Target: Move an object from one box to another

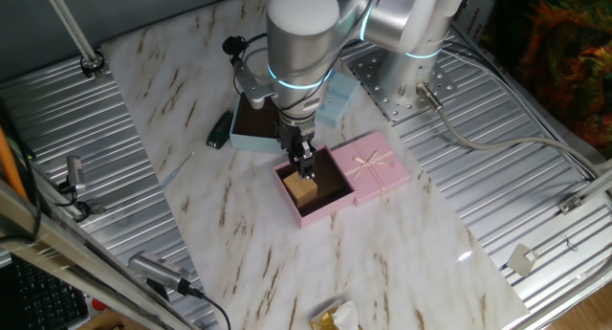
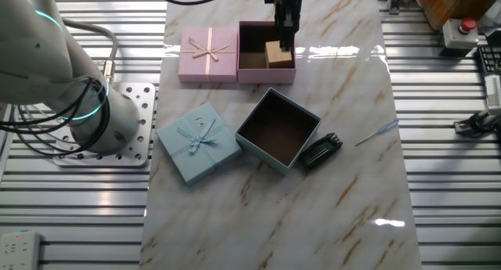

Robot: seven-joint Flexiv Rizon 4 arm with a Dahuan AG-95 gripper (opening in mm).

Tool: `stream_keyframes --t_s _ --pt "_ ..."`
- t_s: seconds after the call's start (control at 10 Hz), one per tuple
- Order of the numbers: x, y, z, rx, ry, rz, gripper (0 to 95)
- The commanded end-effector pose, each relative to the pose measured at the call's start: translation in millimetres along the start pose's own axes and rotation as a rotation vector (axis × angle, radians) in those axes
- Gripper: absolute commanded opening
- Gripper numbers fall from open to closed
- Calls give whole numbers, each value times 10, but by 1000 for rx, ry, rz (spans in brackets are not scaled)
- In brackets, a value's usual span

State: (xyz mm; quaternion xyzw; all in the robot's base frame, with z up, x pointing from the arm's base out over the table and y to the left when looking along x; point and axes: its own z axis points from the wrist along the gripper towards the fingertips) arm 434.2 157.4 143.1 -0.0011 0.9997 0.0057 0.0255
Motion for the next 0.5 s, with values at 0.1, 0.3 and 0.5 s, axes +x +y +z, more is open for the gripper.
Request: stream_keyframes --t_s 0.1,0.3,0.5 --pt "1 11 5 -10 4 -9 760" --pt "4 13 -1 -17 7 -20 760" --pt "5 14 -2 -18 9 -29 760"
